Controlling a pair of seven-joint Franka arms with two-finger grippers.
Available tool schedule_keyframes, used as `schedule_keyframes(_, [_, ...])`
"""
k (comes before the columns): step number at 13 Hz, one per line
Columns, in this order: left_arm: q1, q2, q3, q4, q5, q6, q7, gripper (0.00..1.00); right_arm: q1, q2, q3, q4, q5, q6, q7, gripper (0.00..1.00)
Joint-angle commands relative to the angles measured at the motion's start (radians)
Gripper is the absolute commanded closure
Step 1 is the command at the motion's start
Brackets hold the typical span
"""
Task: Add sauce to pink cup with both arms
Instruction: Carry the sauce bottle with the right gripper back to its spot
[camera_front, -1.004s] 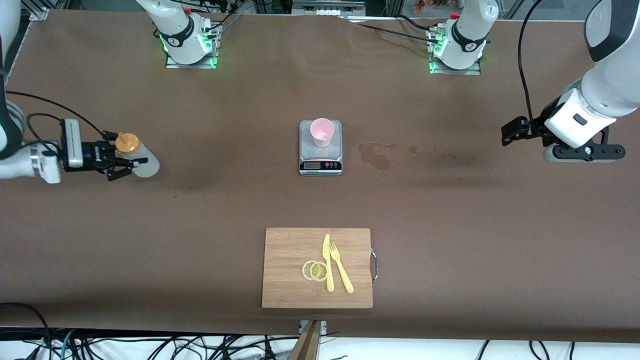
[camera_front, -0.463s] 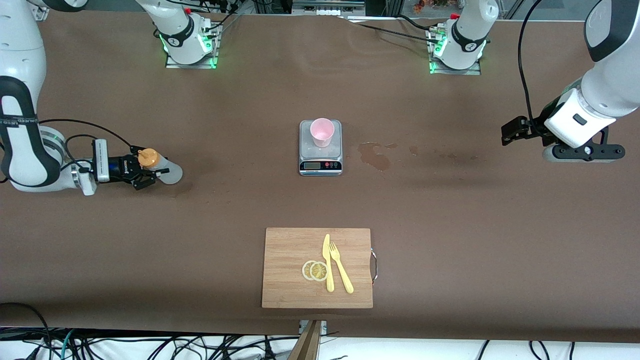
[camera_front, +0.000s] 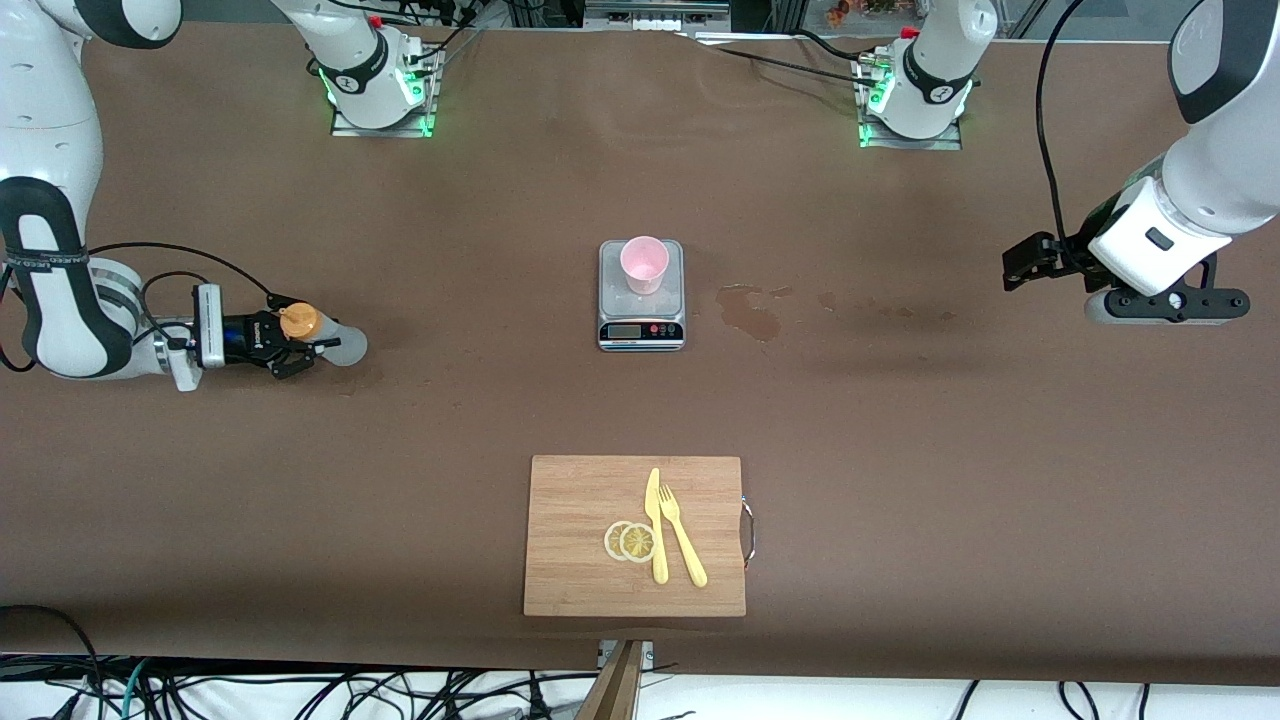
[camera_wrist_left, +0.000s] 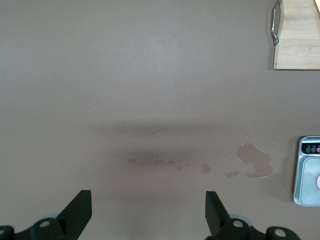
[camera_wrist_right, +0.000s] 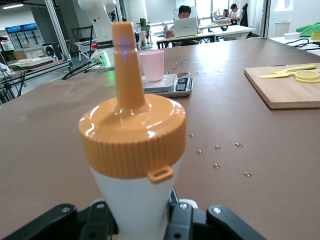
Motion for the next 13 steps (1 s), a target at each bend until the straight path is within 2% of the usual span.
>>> schedule_keyframes(1, [0.004,0.006,-0.001,0.022,-0.012,-0.029,0.017,0.0,-0.002,0.012,-0.006,0.017,0.011,-0.004,0.006,0.0])
schedule_keyframes(5, [0.004,0.006,-0.001,0.022,-0.012,-0.031,0.017,0.0,-0.001,0.0,-0.038,0.044,-0.006,-0.015,0.003,0.0])
schedule_keyframes(8, [0.004,0.006,-0.001,0.022,-0.012,-0.031,0.017,0.0,-0.001,-0.043,-0.084,0.073,-0.103,-0.033,0.003,0.0])
schedule_keyframes(10, [0.005,0.006,0.001,0.022,-0.009,-0.032,0.017,0.0,-0.001,-0.133,-0.091,0.08,-0.194,-0.023,0.067,0.0])
schedule_keyframes(13, [0.004,0.006,-0.002,0.021,-0.008,-0.034,0.014,0.0,-0.001,-0.307,-0.091,0.072,-0.336,-0.009,0.27,0.0])
